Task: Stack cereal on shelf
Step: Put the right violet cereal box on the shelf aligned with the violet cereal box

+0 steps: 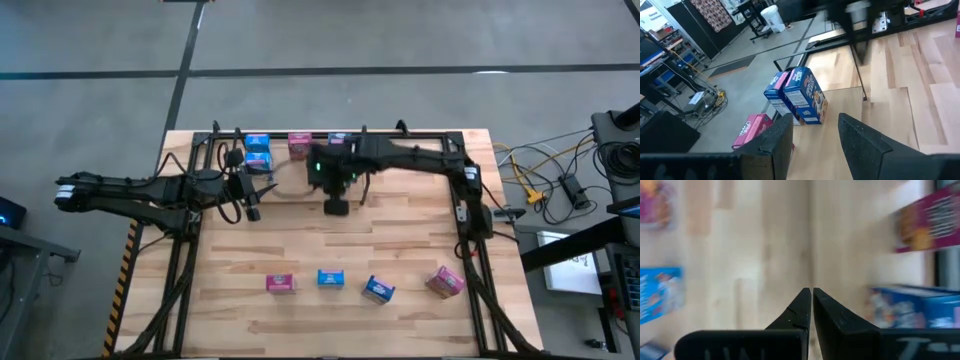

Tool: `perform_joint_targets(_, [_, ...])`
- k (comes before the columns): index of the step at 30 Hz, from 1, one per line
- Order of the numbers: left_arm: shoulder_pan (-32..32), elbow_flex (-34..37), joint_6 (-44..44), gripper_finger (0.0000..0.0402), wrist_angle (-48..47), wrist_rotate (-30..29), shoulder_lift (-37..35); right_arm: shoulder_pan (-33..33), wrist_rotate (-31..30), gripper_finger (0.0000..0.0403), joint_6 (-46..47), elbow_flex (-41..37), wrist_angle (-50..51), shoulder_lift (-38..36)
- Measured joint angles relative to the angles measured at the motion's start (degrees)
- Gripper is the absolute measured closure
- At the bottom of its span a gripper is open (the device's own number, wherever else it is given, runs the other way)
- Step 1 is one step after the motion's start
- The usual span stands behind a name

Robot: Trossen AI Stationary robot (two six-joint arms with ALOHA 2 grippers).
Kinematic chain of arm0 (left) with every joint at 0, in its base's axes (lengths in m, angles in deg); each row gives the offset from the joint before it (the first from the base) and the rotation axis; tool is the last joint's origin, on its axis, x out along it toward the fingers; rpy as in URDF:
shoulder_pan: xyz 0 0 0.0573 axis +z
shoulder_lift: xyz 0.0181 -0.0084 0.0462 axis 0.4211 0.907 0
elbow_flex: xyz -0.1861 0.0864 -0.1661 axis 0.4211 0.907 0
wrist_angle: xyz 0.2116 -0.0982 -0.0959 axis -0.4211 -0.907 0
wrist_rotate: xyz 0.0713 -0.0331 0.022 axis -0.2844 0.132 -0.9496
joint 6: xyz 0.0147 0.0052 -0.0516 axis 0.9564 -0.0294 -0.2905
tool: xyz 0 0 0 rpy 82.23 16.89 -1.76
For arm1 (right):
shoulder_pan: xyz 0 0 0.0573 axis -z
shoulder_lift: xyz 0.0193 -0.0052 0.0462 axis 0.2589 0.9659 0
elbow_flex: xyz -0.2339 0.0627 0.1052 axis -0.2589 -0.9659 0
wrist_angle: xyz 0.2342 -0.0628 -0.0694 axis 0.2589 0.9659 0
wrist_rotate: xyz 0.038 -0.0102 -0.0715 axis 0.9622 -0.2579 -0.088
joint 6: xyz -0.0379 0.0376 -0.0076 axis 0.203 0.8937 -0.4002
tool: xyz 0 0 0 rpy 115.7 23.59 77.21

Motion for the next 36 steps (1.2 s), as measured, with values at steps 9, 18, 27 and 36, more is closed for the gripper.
perform_joint_targets(9, [0.0, 0.0, -2.8, 0.0261, -1.6, 0.2, 0.0, -13.1, 0.0, 0.0394, 11.5, -0.9, 4.9, -0.1])
perform_joint_targets(18, [0.0, 0.0, -6.4, 0.0261, -2.5, 2.5, 0.0, -23.7, 0.1, 0.0394, 23.7, -1.1, 9.7, -0.1])
perform_joint_targets(27, [0.0, 0.0, -7.2, 0.0261, -2.6, 3.1, 0.0, -27.8, 3.4, 0.0394, 36.8, -1.2, 17.3, -0.6])
perform_joint_targets(36, [0.0, 0.0, -2.6, 0.0261, -1.6, 3.0, 0.0, -30.7, 6.0, 0.0394, 48.3, -7.6, 17.5, -4.3])
